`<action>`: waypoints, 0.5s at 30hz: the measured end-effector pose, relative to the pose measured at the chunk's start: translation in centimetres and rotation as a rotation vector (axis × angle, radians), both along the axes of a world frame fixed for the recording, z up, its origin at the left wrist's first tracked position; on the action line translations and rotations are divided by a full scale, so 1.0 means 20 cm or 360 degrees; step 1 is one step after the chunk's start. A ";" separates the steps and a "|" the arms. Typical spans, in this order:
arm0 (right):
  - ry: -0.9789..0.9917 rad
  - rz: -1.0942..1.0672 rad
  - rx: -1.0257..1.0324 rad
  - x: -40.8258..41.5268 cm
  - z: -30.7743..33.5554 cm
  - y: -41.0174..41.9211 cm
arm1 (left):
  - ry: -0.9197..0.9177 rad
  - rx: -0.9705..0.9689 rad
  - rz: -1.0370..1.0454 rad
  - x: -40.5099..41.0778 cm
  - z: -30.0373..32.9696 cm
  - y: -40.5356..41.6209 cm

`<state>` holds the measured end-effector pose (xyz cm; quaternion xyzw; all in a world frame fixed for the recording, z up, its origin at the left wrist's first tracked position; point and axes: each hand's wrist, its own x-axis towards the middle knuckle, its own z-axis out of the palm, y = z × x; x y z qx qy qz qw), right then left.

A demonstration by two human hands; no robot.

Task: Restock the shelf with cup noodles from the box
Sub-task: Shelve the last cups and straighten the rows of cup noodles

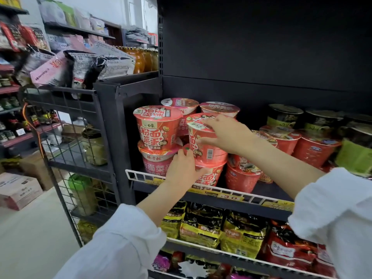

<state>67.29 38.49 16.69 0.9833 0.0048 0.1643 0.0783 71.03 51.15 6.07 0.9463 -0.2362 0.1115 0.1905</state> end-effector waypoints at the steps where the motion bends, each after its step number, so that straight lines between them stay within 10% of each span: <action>1: -0.0005 0.0005 -0.0096 0.02 -0.01 0.01 | 0.0042 -0.0031 -0.0002 0.01 0.00 -0.01; 11: 0.0282 0.0392 0.1095 -0.02 0.00 -0.25 | 0.0264 -0.0128 -0.0217 0.09 0.10 0.10; 15: 0.0247 0.0392 0.0994 -0.01 0.03 -0.23 | 0.0022 0.0159 -0.0201 0.07 0.12 0.06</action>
